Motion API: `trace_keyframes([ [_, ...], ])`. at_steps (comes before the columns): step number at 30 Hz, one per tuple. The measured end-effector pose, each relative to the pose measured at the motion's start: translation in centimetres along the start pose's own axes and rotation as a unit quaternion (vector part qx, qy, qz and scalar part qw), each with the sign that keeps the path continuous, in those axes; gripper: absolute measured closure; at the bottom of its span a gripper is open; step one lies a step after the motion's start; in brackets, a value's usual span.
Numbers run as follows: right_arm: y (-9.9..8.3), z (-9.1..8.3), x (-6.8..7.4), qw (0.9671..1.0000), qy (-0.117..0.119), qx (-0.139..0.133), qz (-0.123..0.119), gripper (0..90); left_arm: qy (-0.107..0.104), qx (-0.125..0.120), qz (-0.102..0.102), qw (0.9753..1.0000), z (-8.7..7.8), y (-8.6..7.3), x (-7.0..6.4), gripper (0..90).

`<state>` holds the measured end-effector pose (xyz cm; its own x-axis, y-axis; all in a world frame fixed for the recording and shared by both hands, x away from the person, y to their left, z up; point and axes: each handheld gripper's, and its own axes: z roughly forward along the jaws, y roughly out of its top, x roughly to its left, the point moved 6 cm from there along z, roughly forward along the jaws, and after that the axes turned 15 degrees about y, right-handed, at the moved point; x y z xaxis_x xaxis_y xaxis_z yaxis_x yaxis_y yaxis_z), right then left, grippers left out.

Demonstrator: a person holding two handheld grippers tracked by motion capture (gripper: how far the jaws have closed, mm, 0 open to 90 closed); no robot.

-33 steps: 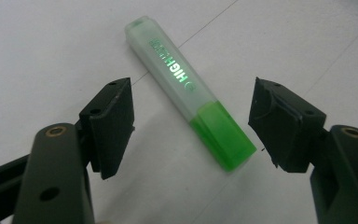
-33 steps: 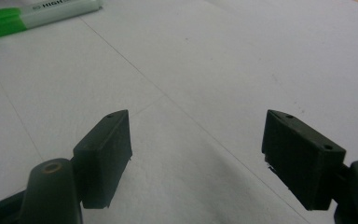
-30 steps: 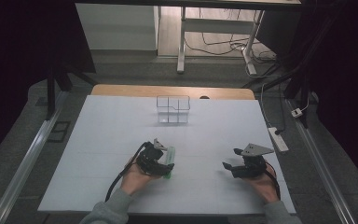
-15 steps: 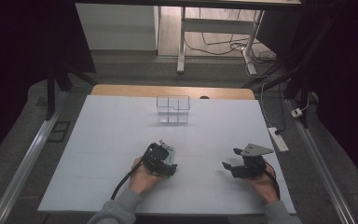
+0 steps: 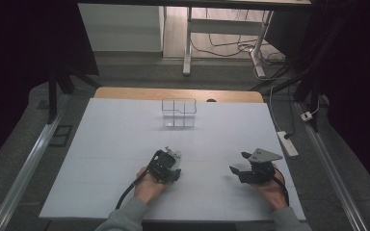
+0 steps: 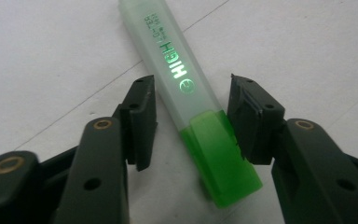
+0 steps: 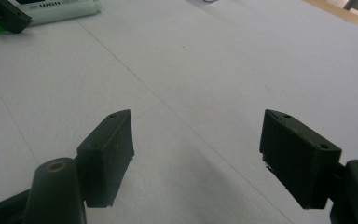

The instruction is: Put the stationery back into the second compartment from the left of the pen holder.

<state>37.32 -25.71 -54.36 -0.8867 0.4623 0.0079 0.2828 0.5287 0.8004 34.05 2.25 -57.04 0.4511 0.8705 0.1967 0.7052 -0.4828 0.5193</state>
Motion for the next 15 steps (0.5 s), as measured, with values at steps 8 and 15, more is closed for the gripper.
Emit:
trace_keyframes([
  [8,0.06,-0.1,-0.03,1.0,-0.007,-0.001,-0.005,25.7,-0.008,-0.002,0.007,0.9999,0.01,-0.07,0.27,66.6],
  [15,0.09,-0.25,-0.02,0.9999,-0.009,-0.001,-0.007,25.8,-0.003,-0.017,0.043,0.9989,-0.04,-0.13,0.72,66.9],
])
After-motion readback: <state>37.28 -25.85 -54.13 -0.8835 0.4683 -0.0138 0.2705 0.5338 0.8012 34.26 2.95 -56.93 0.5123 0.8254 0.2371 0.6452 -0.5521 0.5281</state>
